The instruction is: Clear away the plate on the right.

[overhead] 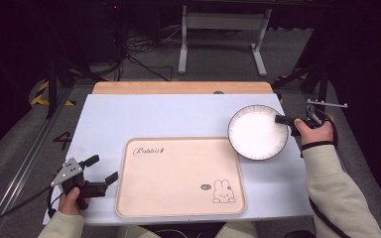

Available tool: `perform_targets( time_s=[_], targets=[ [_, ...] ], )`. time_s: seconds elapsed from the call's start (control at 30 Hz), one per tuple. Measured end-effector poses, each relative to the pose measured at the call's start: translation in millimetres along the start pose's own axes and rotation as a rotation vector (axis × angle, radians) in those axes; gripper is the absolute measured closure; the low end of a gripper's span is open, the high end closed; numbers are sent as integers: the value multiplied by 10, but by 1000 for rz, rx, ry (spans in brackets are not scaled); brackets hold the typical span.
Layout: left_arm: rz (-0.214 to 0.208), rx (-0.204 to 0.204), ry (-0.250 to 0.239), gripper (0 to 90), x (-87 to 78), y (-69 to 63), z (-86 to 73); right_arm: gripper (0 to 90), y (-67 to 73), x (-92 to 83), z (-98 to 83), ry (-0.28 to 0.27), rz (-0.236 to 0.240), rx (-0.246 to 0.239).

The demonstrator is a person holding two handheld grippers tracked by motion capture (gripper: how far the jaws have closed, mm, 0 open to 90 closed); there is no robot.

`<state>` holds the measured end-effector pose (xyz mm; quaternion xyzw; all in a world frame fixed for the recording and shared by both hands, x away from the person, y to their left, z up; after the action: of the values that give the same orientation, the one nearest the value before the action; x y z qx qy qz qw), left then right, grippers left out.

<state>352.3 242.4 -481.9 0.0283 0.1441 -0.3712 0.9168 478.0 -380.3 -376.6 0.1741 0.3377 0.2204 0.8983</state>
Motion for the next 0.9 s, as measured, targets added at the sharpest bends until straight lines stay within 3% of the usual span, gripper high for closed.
perform_targets(
  time_s=[0.3,0.9],
  targets=[
    [-1,0,0,4,-1,0,0,840,291,80,-40,31,57,1],
    [-1,-2,-1,4,-1,1,0,838,815,296,-88,95,127,-73]
  ],
)
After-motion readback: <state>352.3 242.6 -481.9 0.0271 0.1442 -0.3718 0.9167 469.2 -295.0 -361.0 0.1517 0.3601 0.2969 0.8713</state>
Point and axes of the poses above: each handheld gripper's, and its own axes: x roughly forward along the jaws, z roughly out of its top, y roughly to its left, the point moved 4 cm from there along x, roughly forward along the jaws, and after that the axes turned 6 degrees about x, right-handed, at the moved point
